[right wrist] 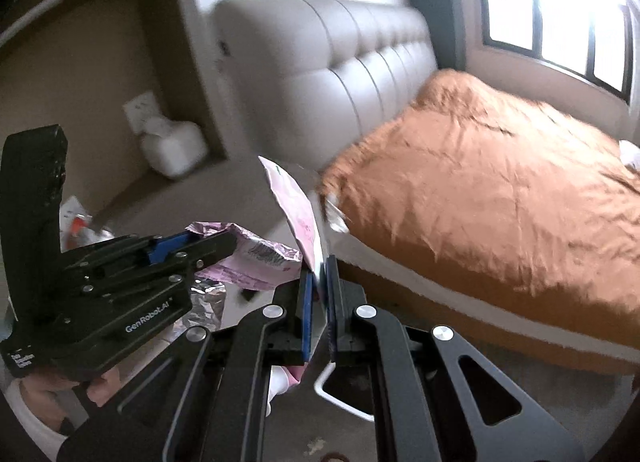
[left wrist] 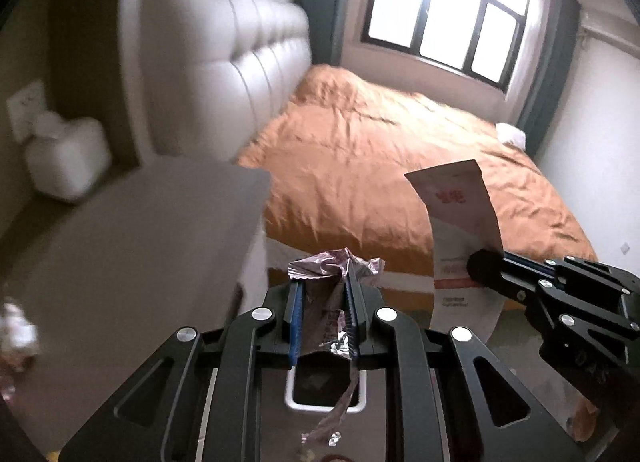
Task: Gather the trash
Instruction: 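Carry pink wrapper and pink paper with both tools over the bin, then open both tools to drop the pink items into the bin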
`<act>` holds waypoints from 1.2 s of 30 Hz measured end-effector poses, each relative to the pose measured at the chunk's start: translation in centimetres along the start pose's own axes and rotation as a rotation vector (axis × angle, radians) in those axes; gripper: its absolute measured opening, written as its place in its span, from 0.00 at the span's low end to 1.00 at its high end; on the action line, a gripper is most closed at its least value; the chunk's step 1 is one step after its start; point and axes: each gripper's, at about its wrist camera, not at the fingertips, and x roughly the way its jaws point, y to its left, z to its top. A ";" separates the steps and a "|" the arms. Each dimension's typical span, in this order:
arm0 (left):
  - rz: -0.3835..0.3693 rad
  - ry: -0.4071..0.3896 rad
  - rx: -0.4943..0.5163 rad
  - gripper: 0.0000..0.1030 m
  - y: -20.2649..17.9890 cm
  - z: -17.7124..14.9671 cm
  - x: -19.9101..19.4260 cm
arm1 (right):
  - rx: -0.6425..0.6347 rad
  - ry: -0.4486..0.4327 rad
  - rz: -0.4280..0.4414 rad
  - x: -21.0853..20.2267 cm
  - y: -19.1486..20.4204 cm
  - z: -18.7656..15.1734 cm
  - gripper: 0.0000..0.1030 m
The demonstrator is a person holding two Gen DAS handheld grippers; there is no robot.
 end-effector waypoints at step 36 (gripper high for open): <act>0.100 0.406 0.013 0.95 3.6 -20.9 32.1 | 0.115 0.375 -0.206 27.7 -15.4 -20.5 0.96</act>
